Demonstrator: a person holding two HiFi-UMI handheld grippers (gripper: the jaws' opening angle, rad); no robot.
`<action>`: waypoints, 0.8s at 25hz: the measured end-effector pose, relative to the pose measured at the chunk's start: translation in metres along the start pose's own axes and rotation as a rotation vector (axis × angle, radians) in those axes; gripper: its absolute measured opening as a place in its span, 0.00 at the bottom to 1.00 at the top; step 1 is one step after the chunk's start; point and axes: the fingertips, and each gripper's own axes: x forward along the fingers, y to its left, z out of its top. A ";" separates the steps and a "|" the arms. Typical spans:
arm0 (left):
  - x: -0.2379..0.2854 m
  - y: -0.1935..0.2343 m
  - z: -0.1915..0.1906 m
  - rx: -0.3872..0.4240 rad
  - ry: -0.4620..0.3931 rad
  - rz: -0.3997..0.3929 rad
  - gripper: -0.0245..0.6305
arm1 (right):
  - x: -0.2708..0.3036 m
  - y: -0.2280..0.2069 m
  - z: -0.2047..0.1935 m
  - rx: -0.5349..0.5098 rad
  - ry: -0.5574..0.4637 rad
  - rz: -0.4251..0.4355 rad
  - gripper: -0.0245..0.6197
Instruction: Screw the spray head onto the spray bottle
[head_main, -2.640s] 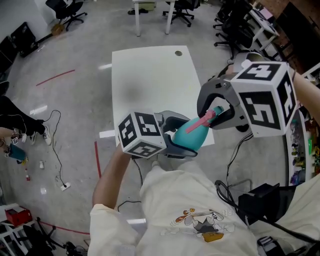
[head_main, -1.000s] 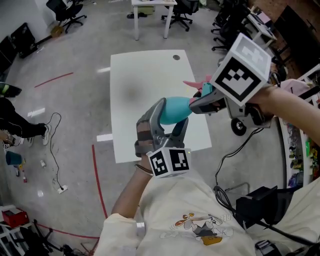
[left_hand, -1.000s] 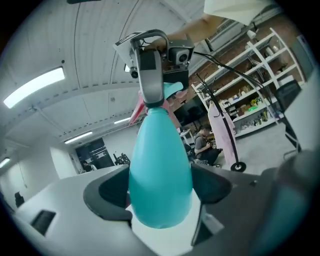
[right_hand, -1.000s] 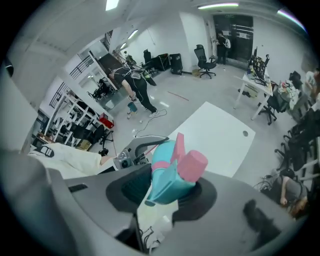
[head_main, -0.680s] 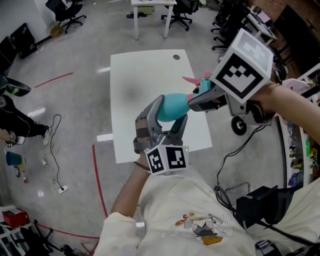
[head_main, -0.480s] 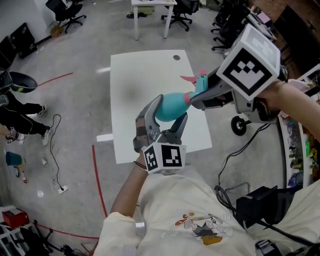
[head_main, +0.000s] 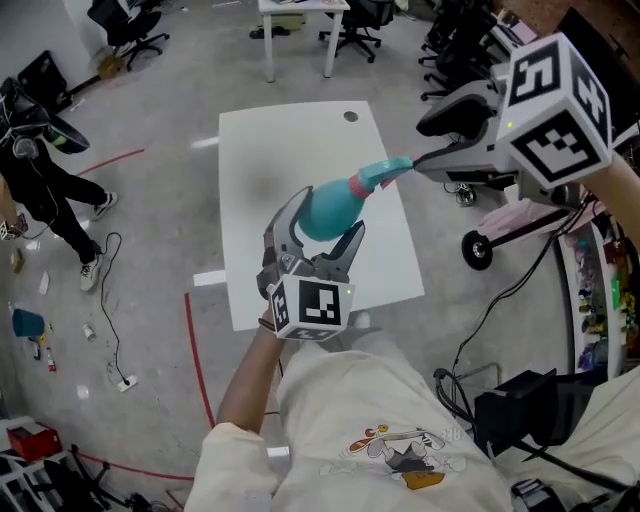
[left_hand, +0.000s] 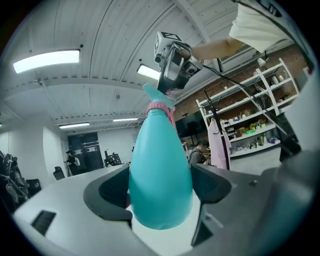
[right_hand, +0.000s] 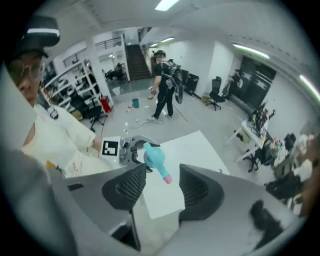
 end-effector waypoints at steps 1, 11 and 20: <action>0.000 -0.001 0.001 -0.005 -0.006 -0.013 0.63 | -0.001 0.001 0.000 -0.098 0.007 -0.022 0.34; 0.002 -0.012 0.014 0.063 -0.038 -0.130 0.63 | 0.018 0.038 -0.007 -0.746 0.163 -0.052 0.34; -0.006 -0.023 0.022 0.047 -0.059 -0.144 0.63 | 0.049 0.046 -0.007 -0.593 0.174 0.051 0.34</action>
